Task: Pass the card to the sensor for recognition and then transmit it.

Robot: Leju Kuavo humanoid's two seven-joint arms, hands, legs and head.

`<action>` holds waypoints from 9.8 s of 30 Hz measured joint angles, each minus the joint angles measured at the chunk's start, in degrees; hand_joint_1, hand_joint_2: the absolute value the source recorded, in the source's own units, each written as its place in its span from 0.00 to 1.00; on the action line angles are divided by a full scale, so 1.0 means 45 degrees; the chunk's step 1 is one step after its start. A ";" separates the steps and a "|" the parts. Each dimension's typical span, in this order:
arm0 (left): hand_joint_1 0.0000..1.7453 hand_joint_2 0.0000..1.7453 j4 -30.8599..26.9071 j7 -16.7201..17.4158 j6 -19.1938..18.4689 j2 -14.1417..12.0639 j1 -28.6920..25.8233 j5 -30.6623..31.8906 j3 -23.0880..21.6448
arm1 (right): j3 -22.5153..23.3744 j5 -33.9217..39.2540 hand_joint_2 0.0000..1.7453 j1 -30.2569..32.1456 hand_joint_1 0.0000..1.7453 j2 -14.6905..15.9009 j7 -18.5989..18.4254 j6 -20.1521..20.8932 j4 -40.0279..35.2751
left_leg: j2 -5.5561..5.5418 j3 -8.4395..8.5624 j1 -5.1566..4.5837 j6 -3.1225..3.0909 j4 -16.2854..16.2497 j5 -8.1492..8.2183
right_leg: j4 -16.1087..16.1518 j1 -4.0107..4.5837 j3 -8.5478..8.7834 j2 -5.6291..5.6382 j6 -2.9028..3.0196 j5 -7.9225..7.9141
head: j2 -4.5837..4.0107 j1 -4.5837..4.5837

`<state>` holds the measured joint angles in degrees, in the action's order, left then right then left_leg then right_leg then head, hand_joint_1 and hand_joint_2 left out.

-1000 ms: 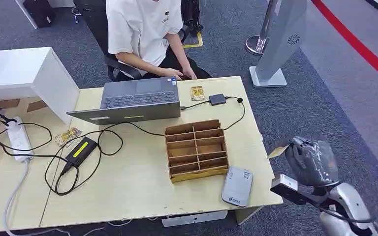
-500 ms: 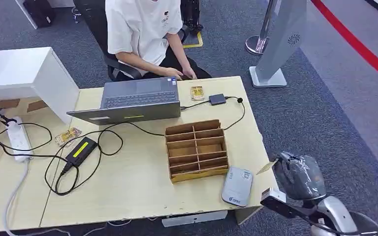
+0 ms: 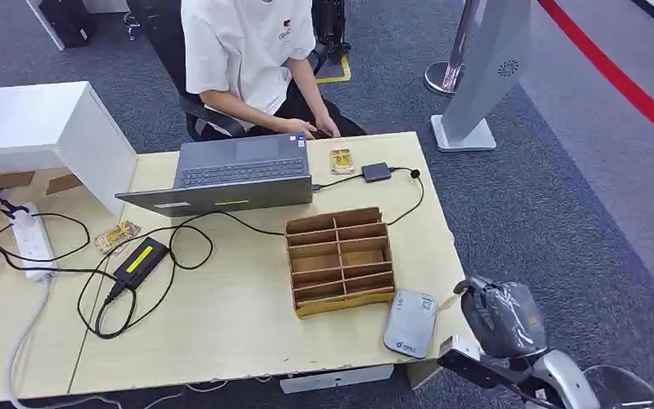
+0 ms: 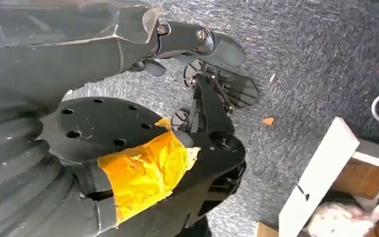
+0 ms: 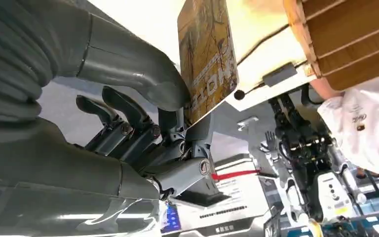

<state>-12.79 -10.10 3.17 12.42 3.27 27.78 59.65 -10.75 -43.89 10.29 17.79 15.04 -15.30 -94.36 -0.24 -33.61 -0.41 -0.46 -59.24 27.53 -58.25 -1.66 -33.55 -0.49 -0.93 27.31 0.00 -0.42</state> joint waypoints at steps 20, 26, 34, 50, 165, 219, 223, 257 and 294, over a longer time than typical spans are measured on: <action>0.00 1.00 0.0000 0.0058 0.0039 0.0121 0.0027 -0.0457 0.0631 | -0.0578 -0.0005 1.00 0.0059 1.00 -0.0015 -0.0209 -0.0131 0.0515 | 0.0002 0.0002 0.0000 0.0004 0.0000 0.0003 | 0.0000 0.0000 0.0000 0.0002 0.0000 0.0000 | 0.0000 0.0000; 0.00 1.00 0.0000 0.0073 0.0078 0.0145 0.0040 -0.0908 0.0932 | -0.0670 0.0000 1.00 0.0084 1.00 -0.0015 -0.0388 -0.0204 0.0607 | 0.0002 0.0003 0.0000 0.0004 0.0000 0.0003 | 0.0001 0.0000 0.0000 0.0002 0.0000 0.0000 | 0.0000 0.0000; 0.00 1.00 0.0004 0.0073 0.0112 0.0262 0.0111 -0.1544 0.1539 | -0.0772 0.0029 1.00 0.0252 1.00 -0.0015 -0.0602 -0.0267 0.0612 | 0.0002 0.0001 0.0000 0.0004 0.0000 0.0003 | 0.0001 0.0000 0.0000 0.0002 0.0000 0.0000 | 0.0000 -0.0005; 0.00 1.00 0.0005 -0.0039 0.0112 0.0452 0.0191 -0.2263 0.2326 | -0.0996 0.0073 1.00 0.0407 1.00 -0.0010 -0.0675 -0.0393 0.0806 | 0.0003 0.0002 0.0000 0.0004 0.0000 0.0004 | 0.0001 0.0000 0.0000 0.0002 0.0000 0.0000 | 0.0000 0.0000; 0.00 1.00 0.0000 -0.1302 -0.0947 0.0369 0.0213 -0.2186 0.2370 | -0.4060 -0.1525 1.00 -1.2890 0.00 -0.2403 -0.2666 0.0388 0.9236 | 0.0027 0.0004 0.0029 0.0023 -0.0009 -0.0052 | 0.0009 0.0034 -0.0015 0.0037 0.0008 -0.0053 | 0.0005 0.0000; 0.00 1.00 0.0000 0.0262 -0.0204 0.0660 0.0240 -0.1205 0.2284 | -0.6596 -0.3672 1.00 -0.2292 0.00 -0.3074 -0.2234 -0.2555 0.3040 | 0.0019 0.0018 0.0071 0.0003 0.0001 0.0033 | 0.0059 0.0068 0.0051 0.0018 -0.0014 0.0010 | 0.0000 0.0000; 0.00 1.00 0.0000 0.0262 -0.0228 0.0607 0.0234 -0.1015 0.1991 | -0.6596 -0.3667 1.00 -0.2559 0.00 -0.3405 -0.2234 -0.2599 0.3648 | 0.0019 0.0017 0.0072 0.0003 0.0001 0.0033 | 0.0059 0.0068 0.0051 0.0019 -0.0014 0.0010 | 0.0000 0.0000; 0.00 1.00 0.0000 -0.1894 0.0461 0.0160 0.0195 0.1054 0.0242 | -0.6184 -0.3653 1.00 -0.4243 0.00 -0.4804 -0.2540 -0.3628 0.7154 | 0.0021 0.0020 0.0074 0.0012 0.0001 0.0026 | 0.0058 0.0070 0.0050 0.0020 -0.0012 0.0009 | 0.0000 0.0000; 0.00 1.00 0.0000 -0.1753 -0.0777 0.0034 0.0196 0.1428 -0.0204 | -0.5930 -0.3327 1.00 -0.4444 0.00 -0.5022 -0.2234 -0.3371 0.7179 | 0.0019 0.0016 0.0075 0.0012 0.0000 0.0026 | 0.0058 0.0072 0.0051 0.0019 -0.0012 0.0009 | 0.0000 -0.0005</action>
<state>-12.79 -17.99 -0.33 12.57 4.15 34.21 58.73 -37.44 -58.86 -9.71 -4.81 4.98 -30.47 -62.05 -0.16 -33.53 -0.07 -0.41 -59.24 27.64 -57.99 -1.34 -33.32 -0.40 -0.98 27.35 0.00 -0.44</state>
